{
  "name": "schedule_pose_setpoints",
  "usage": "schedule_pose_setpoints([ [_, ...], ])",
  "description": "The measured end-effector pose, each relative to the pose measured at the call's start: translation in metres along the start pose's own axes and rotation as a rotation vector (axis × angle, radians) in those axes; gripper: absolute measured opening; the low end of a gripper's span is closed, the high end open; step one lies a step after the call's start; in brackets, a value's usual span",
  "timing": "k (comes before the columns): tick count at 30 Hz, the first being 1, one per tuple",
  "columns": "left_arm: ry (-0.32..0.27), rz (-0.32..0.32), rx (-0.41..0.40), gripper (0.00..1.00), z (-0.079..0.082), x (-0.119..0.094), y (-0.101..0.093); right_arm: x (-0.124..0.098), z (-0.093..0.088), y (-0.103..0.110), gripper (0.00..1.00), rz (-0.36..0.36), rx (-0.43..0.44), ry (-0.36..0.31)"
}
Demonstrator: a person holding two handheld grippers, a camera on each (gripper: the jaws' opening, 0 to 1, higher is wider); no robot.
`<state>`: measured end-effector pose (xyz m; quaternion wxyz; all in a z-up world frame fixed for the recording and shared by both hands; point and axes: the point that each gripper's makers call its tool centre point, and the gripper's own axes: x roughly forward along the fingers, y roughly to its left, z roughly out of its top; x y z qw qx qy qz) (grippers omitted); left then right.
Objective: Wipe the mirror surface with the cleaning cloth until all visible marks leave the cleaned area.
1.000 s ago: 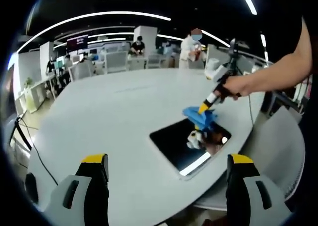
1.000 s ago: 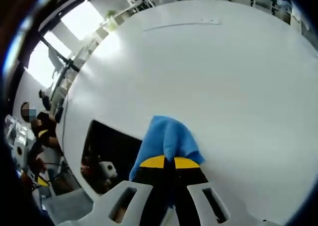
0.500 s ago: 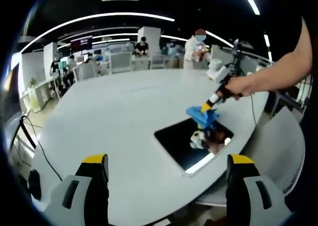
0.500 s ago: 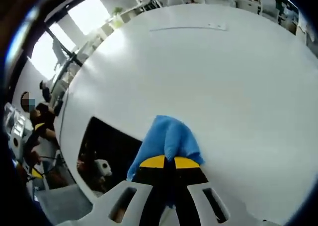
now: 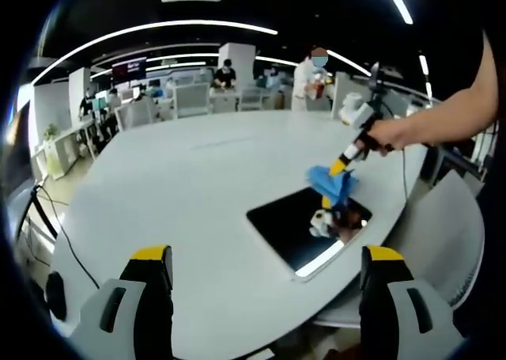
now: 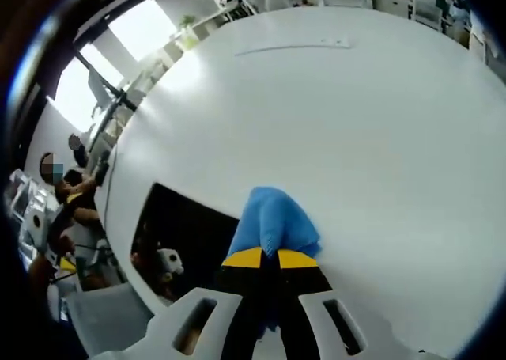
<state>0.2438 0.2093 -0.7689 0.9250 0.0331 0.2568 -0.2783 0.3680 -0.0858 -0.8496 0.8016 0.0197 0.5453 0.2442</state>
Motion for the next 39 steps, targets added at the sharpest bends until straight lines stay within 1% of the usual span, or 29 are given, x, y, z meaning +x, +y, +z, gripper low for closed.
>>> schedule_pose_setpoints([
  [3,0.002,0.001,0.001,0.99,-0.001,-0.001,0.002,-0.01,-0.001,-0.005,0.0,0.004,-0.004,-0.006],
  [5,0.006,-0.004,0.006,0.99,-0.002,-0.002,0.002,-0.015,0.0,-0.012,0.0,-0.005,-0.004,-0.015],
  [9,-0.002,-0.003,0.006,0.99,0.0,-0.003,0.004,-0.024,-0.006,-0.026,0.0,-0.016,0.005,-0.007],
  [12,-0.004,-0.005,0.009,0.99,0.001,-0.003,0.003,-0.029,-0.011,-0.032,0.0,-0.01,0.038,-0.003],
  [17,-0.006,-0.018,0.013,0.99,0.0,-0.002,-0.004,-0.029,-0.025,-0.039,0.0,-0.008,0.049,0.022],
  [22,-0.009,-0.019,0.006,0.99,-0.001,-0.004,-0.004,-0.026,-0.037,-0.047,0.0,-0.042,0.026,0.042],
  [24,-0.009,-0.02,0.009,0.99,0.0,-0.006,-0.005,-0.022,-0.041,-0.052,0.01,-0.063,-0.011,0.043],
  [26,-0.007,-0.019,0.012,0.99,-0.001,-0.007,-0.005,-0.021,-0.04,-0.06,0.01,-0.1,-0.062,0.02],
  [28,-0.004,-0.016,0.014,0.99,-0.001,-0.008,-0.004,-0.018,-0.043,-0.059,0.03,-0.101,-0.08,0.022],
  [30,-0.002,-0.016,0.016,0.99,-0.001,-0.008,-0.004,-0.016,-0.046,-0.06,0.06,-0.108,-0.116,0.021],
  [31,-0.001,-0.016,0.019,0.99,-0.001,-0.008,-0.004,-0.014,-0.048,-0.061,0.11,-0.117,-0.16,0.024],
  [32,-0.001,-0.014,0.02,0.99,-0.001,-0.008,-0.004,-0.013,-0.049,-0.061,0.13,-0.12,-0.184,0.023],
  [33,-0.001,-0.013,0.018,0.99,-0.001,-0.008,-0.004,-0.012,-0.047,-0.06,0.13,-0.119,-0.215,0.005],
  [36,-0.006,-0.009,0.01,0.99,0.0,-0.006,-0.005,-0.013,-0.047,-0.058,0.14,-0.126,-0.235,0.013],
  [39,-0.007,-0.007,0.013,0.99,0.001,-0.004,-0.007,-0.016,-0.041,-0.06,0.21,-0.123,-0.251,-0.013],
])
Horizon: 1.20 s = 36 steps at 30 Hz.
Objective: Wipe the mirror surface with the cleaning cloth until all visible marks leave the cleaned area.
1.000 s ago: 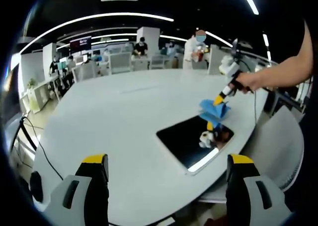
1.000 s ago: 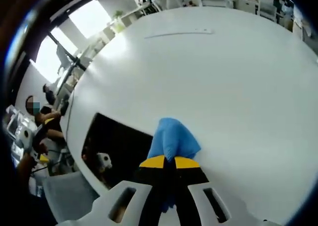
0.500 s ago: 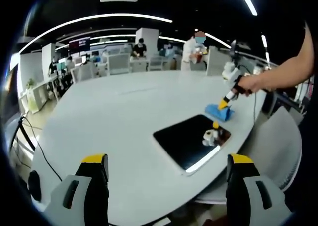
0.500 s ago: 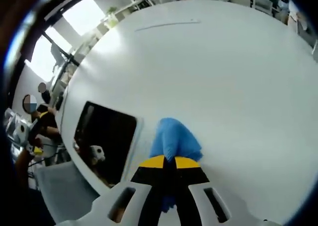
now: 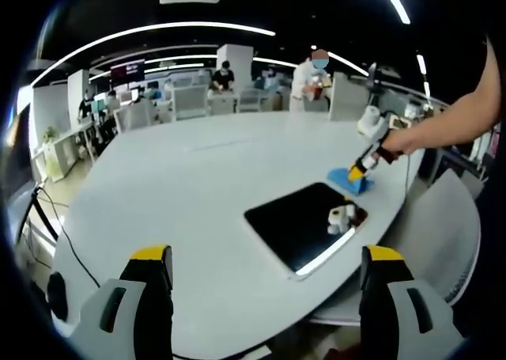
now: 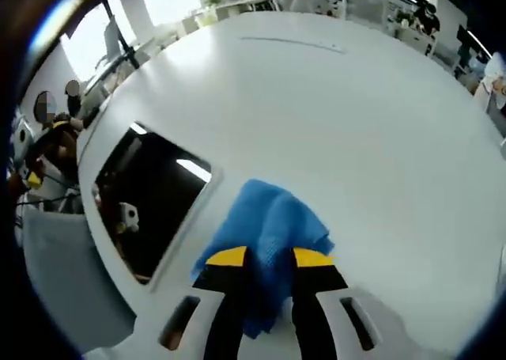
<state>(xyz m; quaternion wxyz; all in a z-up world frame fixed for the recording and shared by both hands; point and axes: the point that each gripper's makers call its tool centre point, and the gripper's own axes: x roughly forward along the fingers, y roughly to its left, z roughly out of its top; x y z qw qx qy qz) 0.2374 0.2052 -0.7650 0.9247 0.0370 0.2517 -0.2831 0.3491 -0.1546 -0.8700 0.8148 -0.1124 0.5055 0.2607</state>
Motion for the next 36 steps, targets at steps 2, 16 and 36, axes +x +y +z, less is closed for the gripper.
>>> schedule_pose_setpoints([
  [2,-0.007,0.004,0.0,0.99,0.002,0.001,-0.001,-0.006,0.004,0.004,0.25,0.021,-0.015,-0.023],
  [16,-0.04,-0.005,-0.009,0.99,0.012,0.014,-0.002,-0.055,0.005,0.03,0.6,0.092,-0.108,-0.273],
  [36,-0.057,-0.026,-0.017,0.99,0.005,0.013,0.002,-0.075,-0.046,0.027,1.0,0.052,-0.085,-0.416],
])
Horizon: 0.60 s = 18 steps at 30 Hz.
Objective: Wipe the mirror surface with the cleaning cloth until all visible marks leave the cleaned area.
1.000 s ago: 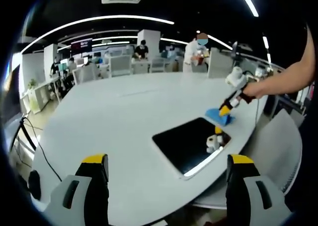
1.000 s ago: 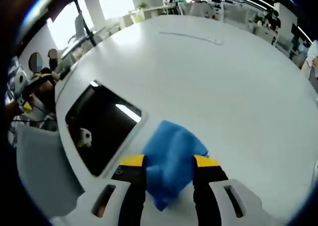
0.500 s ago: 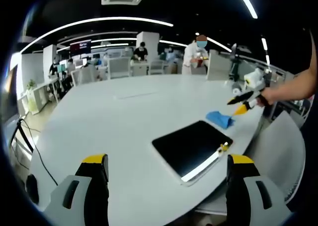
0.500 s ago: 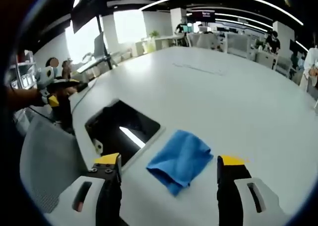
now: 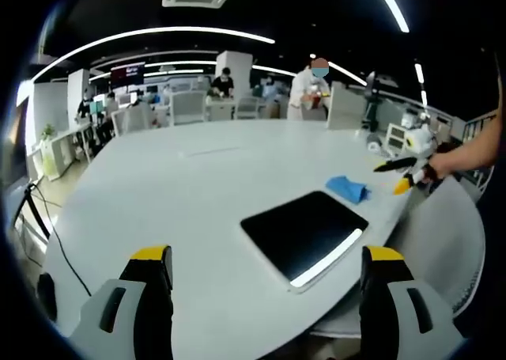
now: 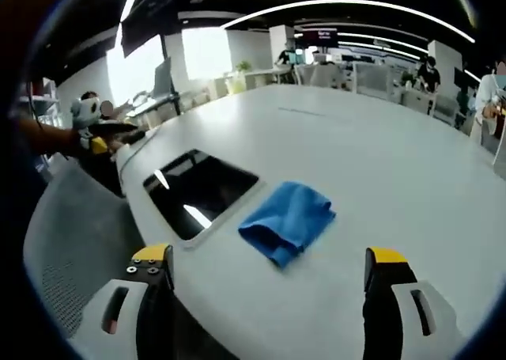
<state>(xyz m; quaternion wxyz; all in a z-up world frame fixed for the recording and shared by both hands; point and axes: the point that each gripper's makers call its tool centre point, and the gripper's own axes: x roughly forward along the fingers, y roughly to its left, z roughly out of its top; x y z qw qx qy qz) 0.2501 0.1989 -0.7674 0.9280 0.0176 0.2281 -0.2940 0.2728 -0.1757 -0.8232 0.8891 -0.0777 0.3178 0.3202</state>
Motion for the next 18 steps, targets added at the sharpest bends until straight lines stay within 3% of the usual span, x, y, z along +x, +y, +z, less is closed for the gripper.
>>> schedule_pose_setpoints([
  [3,0.001,-0.004,0.006,0.99,0.0013,0.002,-0.0002,-0.0023,-0.0012,-0.0059,1.0,-0.03,0.03,0.005],
  [11,-0.004,-0.002,0.005,0.99,0.0032,0.0031,-0.0038,-0.0076,0.0078,-0.0049,1.0,-0.021,0.029,-0.035],
  [18,-0.01,0.012,0.0,0.99,0.0036,0.0004,-0.0019,-0.008,0.0054,-0.0057,1.0,-0.015,0.034,-0.038],
])
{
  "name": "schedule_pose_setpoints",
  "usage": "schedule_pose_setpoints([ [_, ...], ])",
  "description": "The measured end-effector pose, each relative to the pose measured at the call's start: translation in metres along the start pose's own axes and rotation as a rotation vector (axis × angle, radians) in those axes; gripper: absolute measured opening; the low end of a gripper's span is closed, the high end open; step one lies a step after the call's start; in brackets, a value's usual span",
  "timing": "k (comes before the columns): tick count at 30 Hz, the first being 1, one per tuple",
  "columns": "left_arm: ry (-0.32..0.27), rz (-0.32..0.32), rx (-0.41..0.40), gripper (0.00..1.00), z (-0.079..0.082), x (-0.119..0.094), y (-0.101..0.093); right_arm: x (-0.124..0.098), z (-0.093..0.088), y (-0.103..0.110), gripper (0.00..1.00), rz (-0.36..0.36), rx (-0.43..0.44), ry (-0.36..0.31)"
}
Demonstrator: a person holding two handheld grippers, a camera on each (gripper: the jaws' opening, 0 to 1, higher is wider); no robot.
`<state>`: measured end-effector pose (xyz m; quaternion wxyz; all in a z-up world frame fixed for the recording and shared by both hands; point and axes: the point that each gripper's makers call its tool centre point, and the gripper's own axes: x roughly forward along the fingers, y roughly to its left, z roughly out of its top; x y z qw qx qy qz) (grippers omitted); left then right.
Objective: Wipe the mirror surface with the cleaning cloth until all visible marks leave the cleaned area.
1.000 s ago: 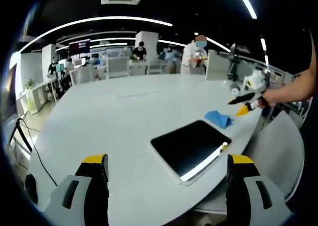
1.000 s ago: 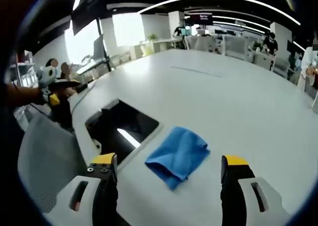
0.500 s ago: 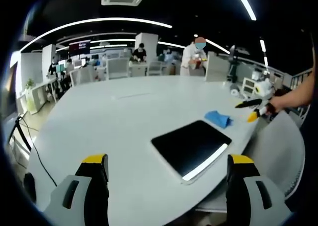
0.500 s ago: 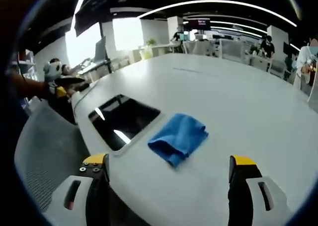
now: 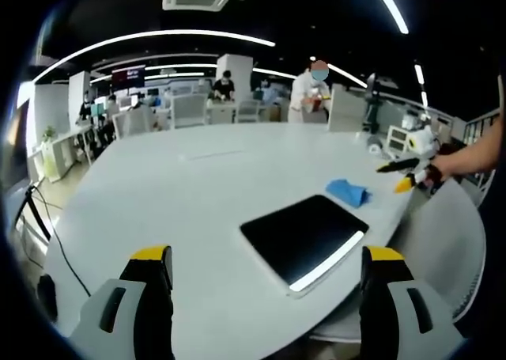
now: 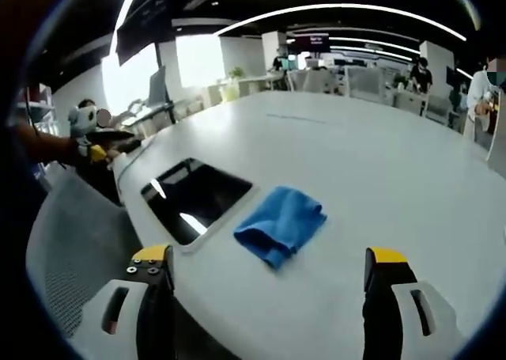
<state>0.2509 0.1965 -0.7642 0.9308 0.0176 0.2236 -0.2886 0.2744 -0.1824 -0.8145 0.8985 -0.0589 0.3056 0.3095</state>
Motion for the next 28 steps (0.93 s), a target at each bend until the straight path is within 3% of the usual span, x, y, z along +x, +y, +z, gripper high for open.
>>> schedule_pose_setpoints([
  [14,0.006,0.016,-0.001,0.99,0.003,-0.003,0.006,-0.002,0.005,0.003,1.0,0.005,0.002,-0.016],
  [20,-0.009,-0.015,0.018,0.99,0.018,0.003,0.016,0.001,0.012,0.005,1.0,-0.003,0.007,-0.014],
  [25,0.029,-0.088,-0.008,0.99,0.008,-0.002,0.017,-0.007,0.026,0.004,1.0,-0.049,-0.001,-0.044],
  [26,-0.001,-0.144,0.033,0.99,0.009,-0.003,0.01,-0.005,0.031,-0.001,1.0,-0.052,-0.055,-0.07],
  [27,-0.001,-0.163,0.082,0.99,0.004,-0.003,0.009,-0.004,0.028,-0.005,1.0,-0.057,-0.053,-0.078],
  [28,0.024,-0.133,0.114,0.99,-0.004,-0.002,0.016,-0.004,0.024,-0.009,1.0,-0.06,-0.026,-0.079],
])
